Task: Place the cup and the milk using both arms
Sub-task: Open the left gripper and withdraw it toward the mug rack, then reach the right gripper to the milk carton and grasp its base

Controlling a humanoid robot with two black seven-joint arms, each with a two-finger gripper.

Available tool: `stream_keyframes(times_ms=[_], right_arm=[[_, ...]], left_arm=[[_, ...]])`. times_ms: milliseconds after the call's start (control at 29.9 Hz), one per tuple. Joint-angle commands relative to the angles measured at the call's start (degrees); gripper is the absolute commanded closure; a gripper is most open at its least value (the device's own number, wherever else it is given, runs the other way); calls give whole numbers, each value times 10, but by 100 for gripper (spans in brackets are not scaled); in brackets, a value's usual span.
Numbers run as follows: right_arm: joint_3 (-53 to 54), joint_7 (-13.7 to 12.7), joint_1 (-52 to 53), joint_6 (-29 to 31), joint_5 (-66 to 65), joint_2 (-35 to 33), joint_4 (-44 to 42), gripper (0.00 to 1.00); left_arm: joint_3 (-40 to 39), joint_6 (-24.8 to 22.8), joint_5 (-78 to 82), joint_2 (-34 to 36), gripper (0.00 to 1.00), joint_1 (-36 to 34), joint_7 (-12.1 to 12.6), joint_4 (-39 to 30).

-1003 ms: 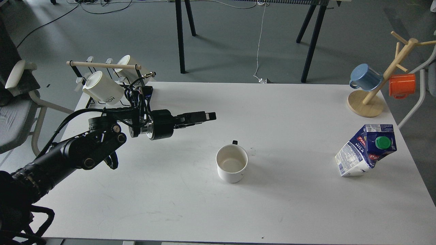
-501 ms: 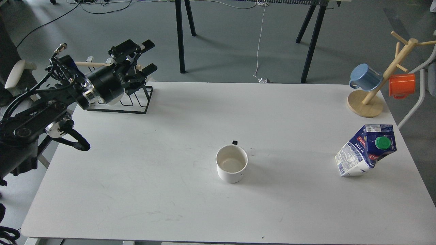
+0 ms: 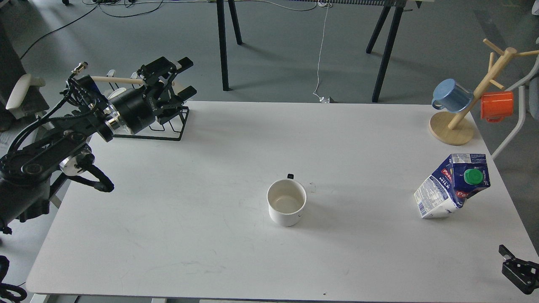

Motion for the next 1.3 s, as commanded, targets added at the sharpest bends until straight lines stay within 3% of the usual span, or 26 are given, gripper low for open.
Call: stream_keyframes(times_ms=[0,134,635,1270], right_arm=[[-26,1,28,0,-38,32,1,2],[-45,1,56,0,-60,70,-1,2],[-46,3,127,0,-74,75,-7,2],[-36,7,179,0,-87,142,-30,2]], left_arm=[[2,0,1,-1,12,0,0,0],[2,0,0,2,12,1,0,0],[3,0,1,1,12,19,0,0],[3,0,1,7,12,33,0,5]])
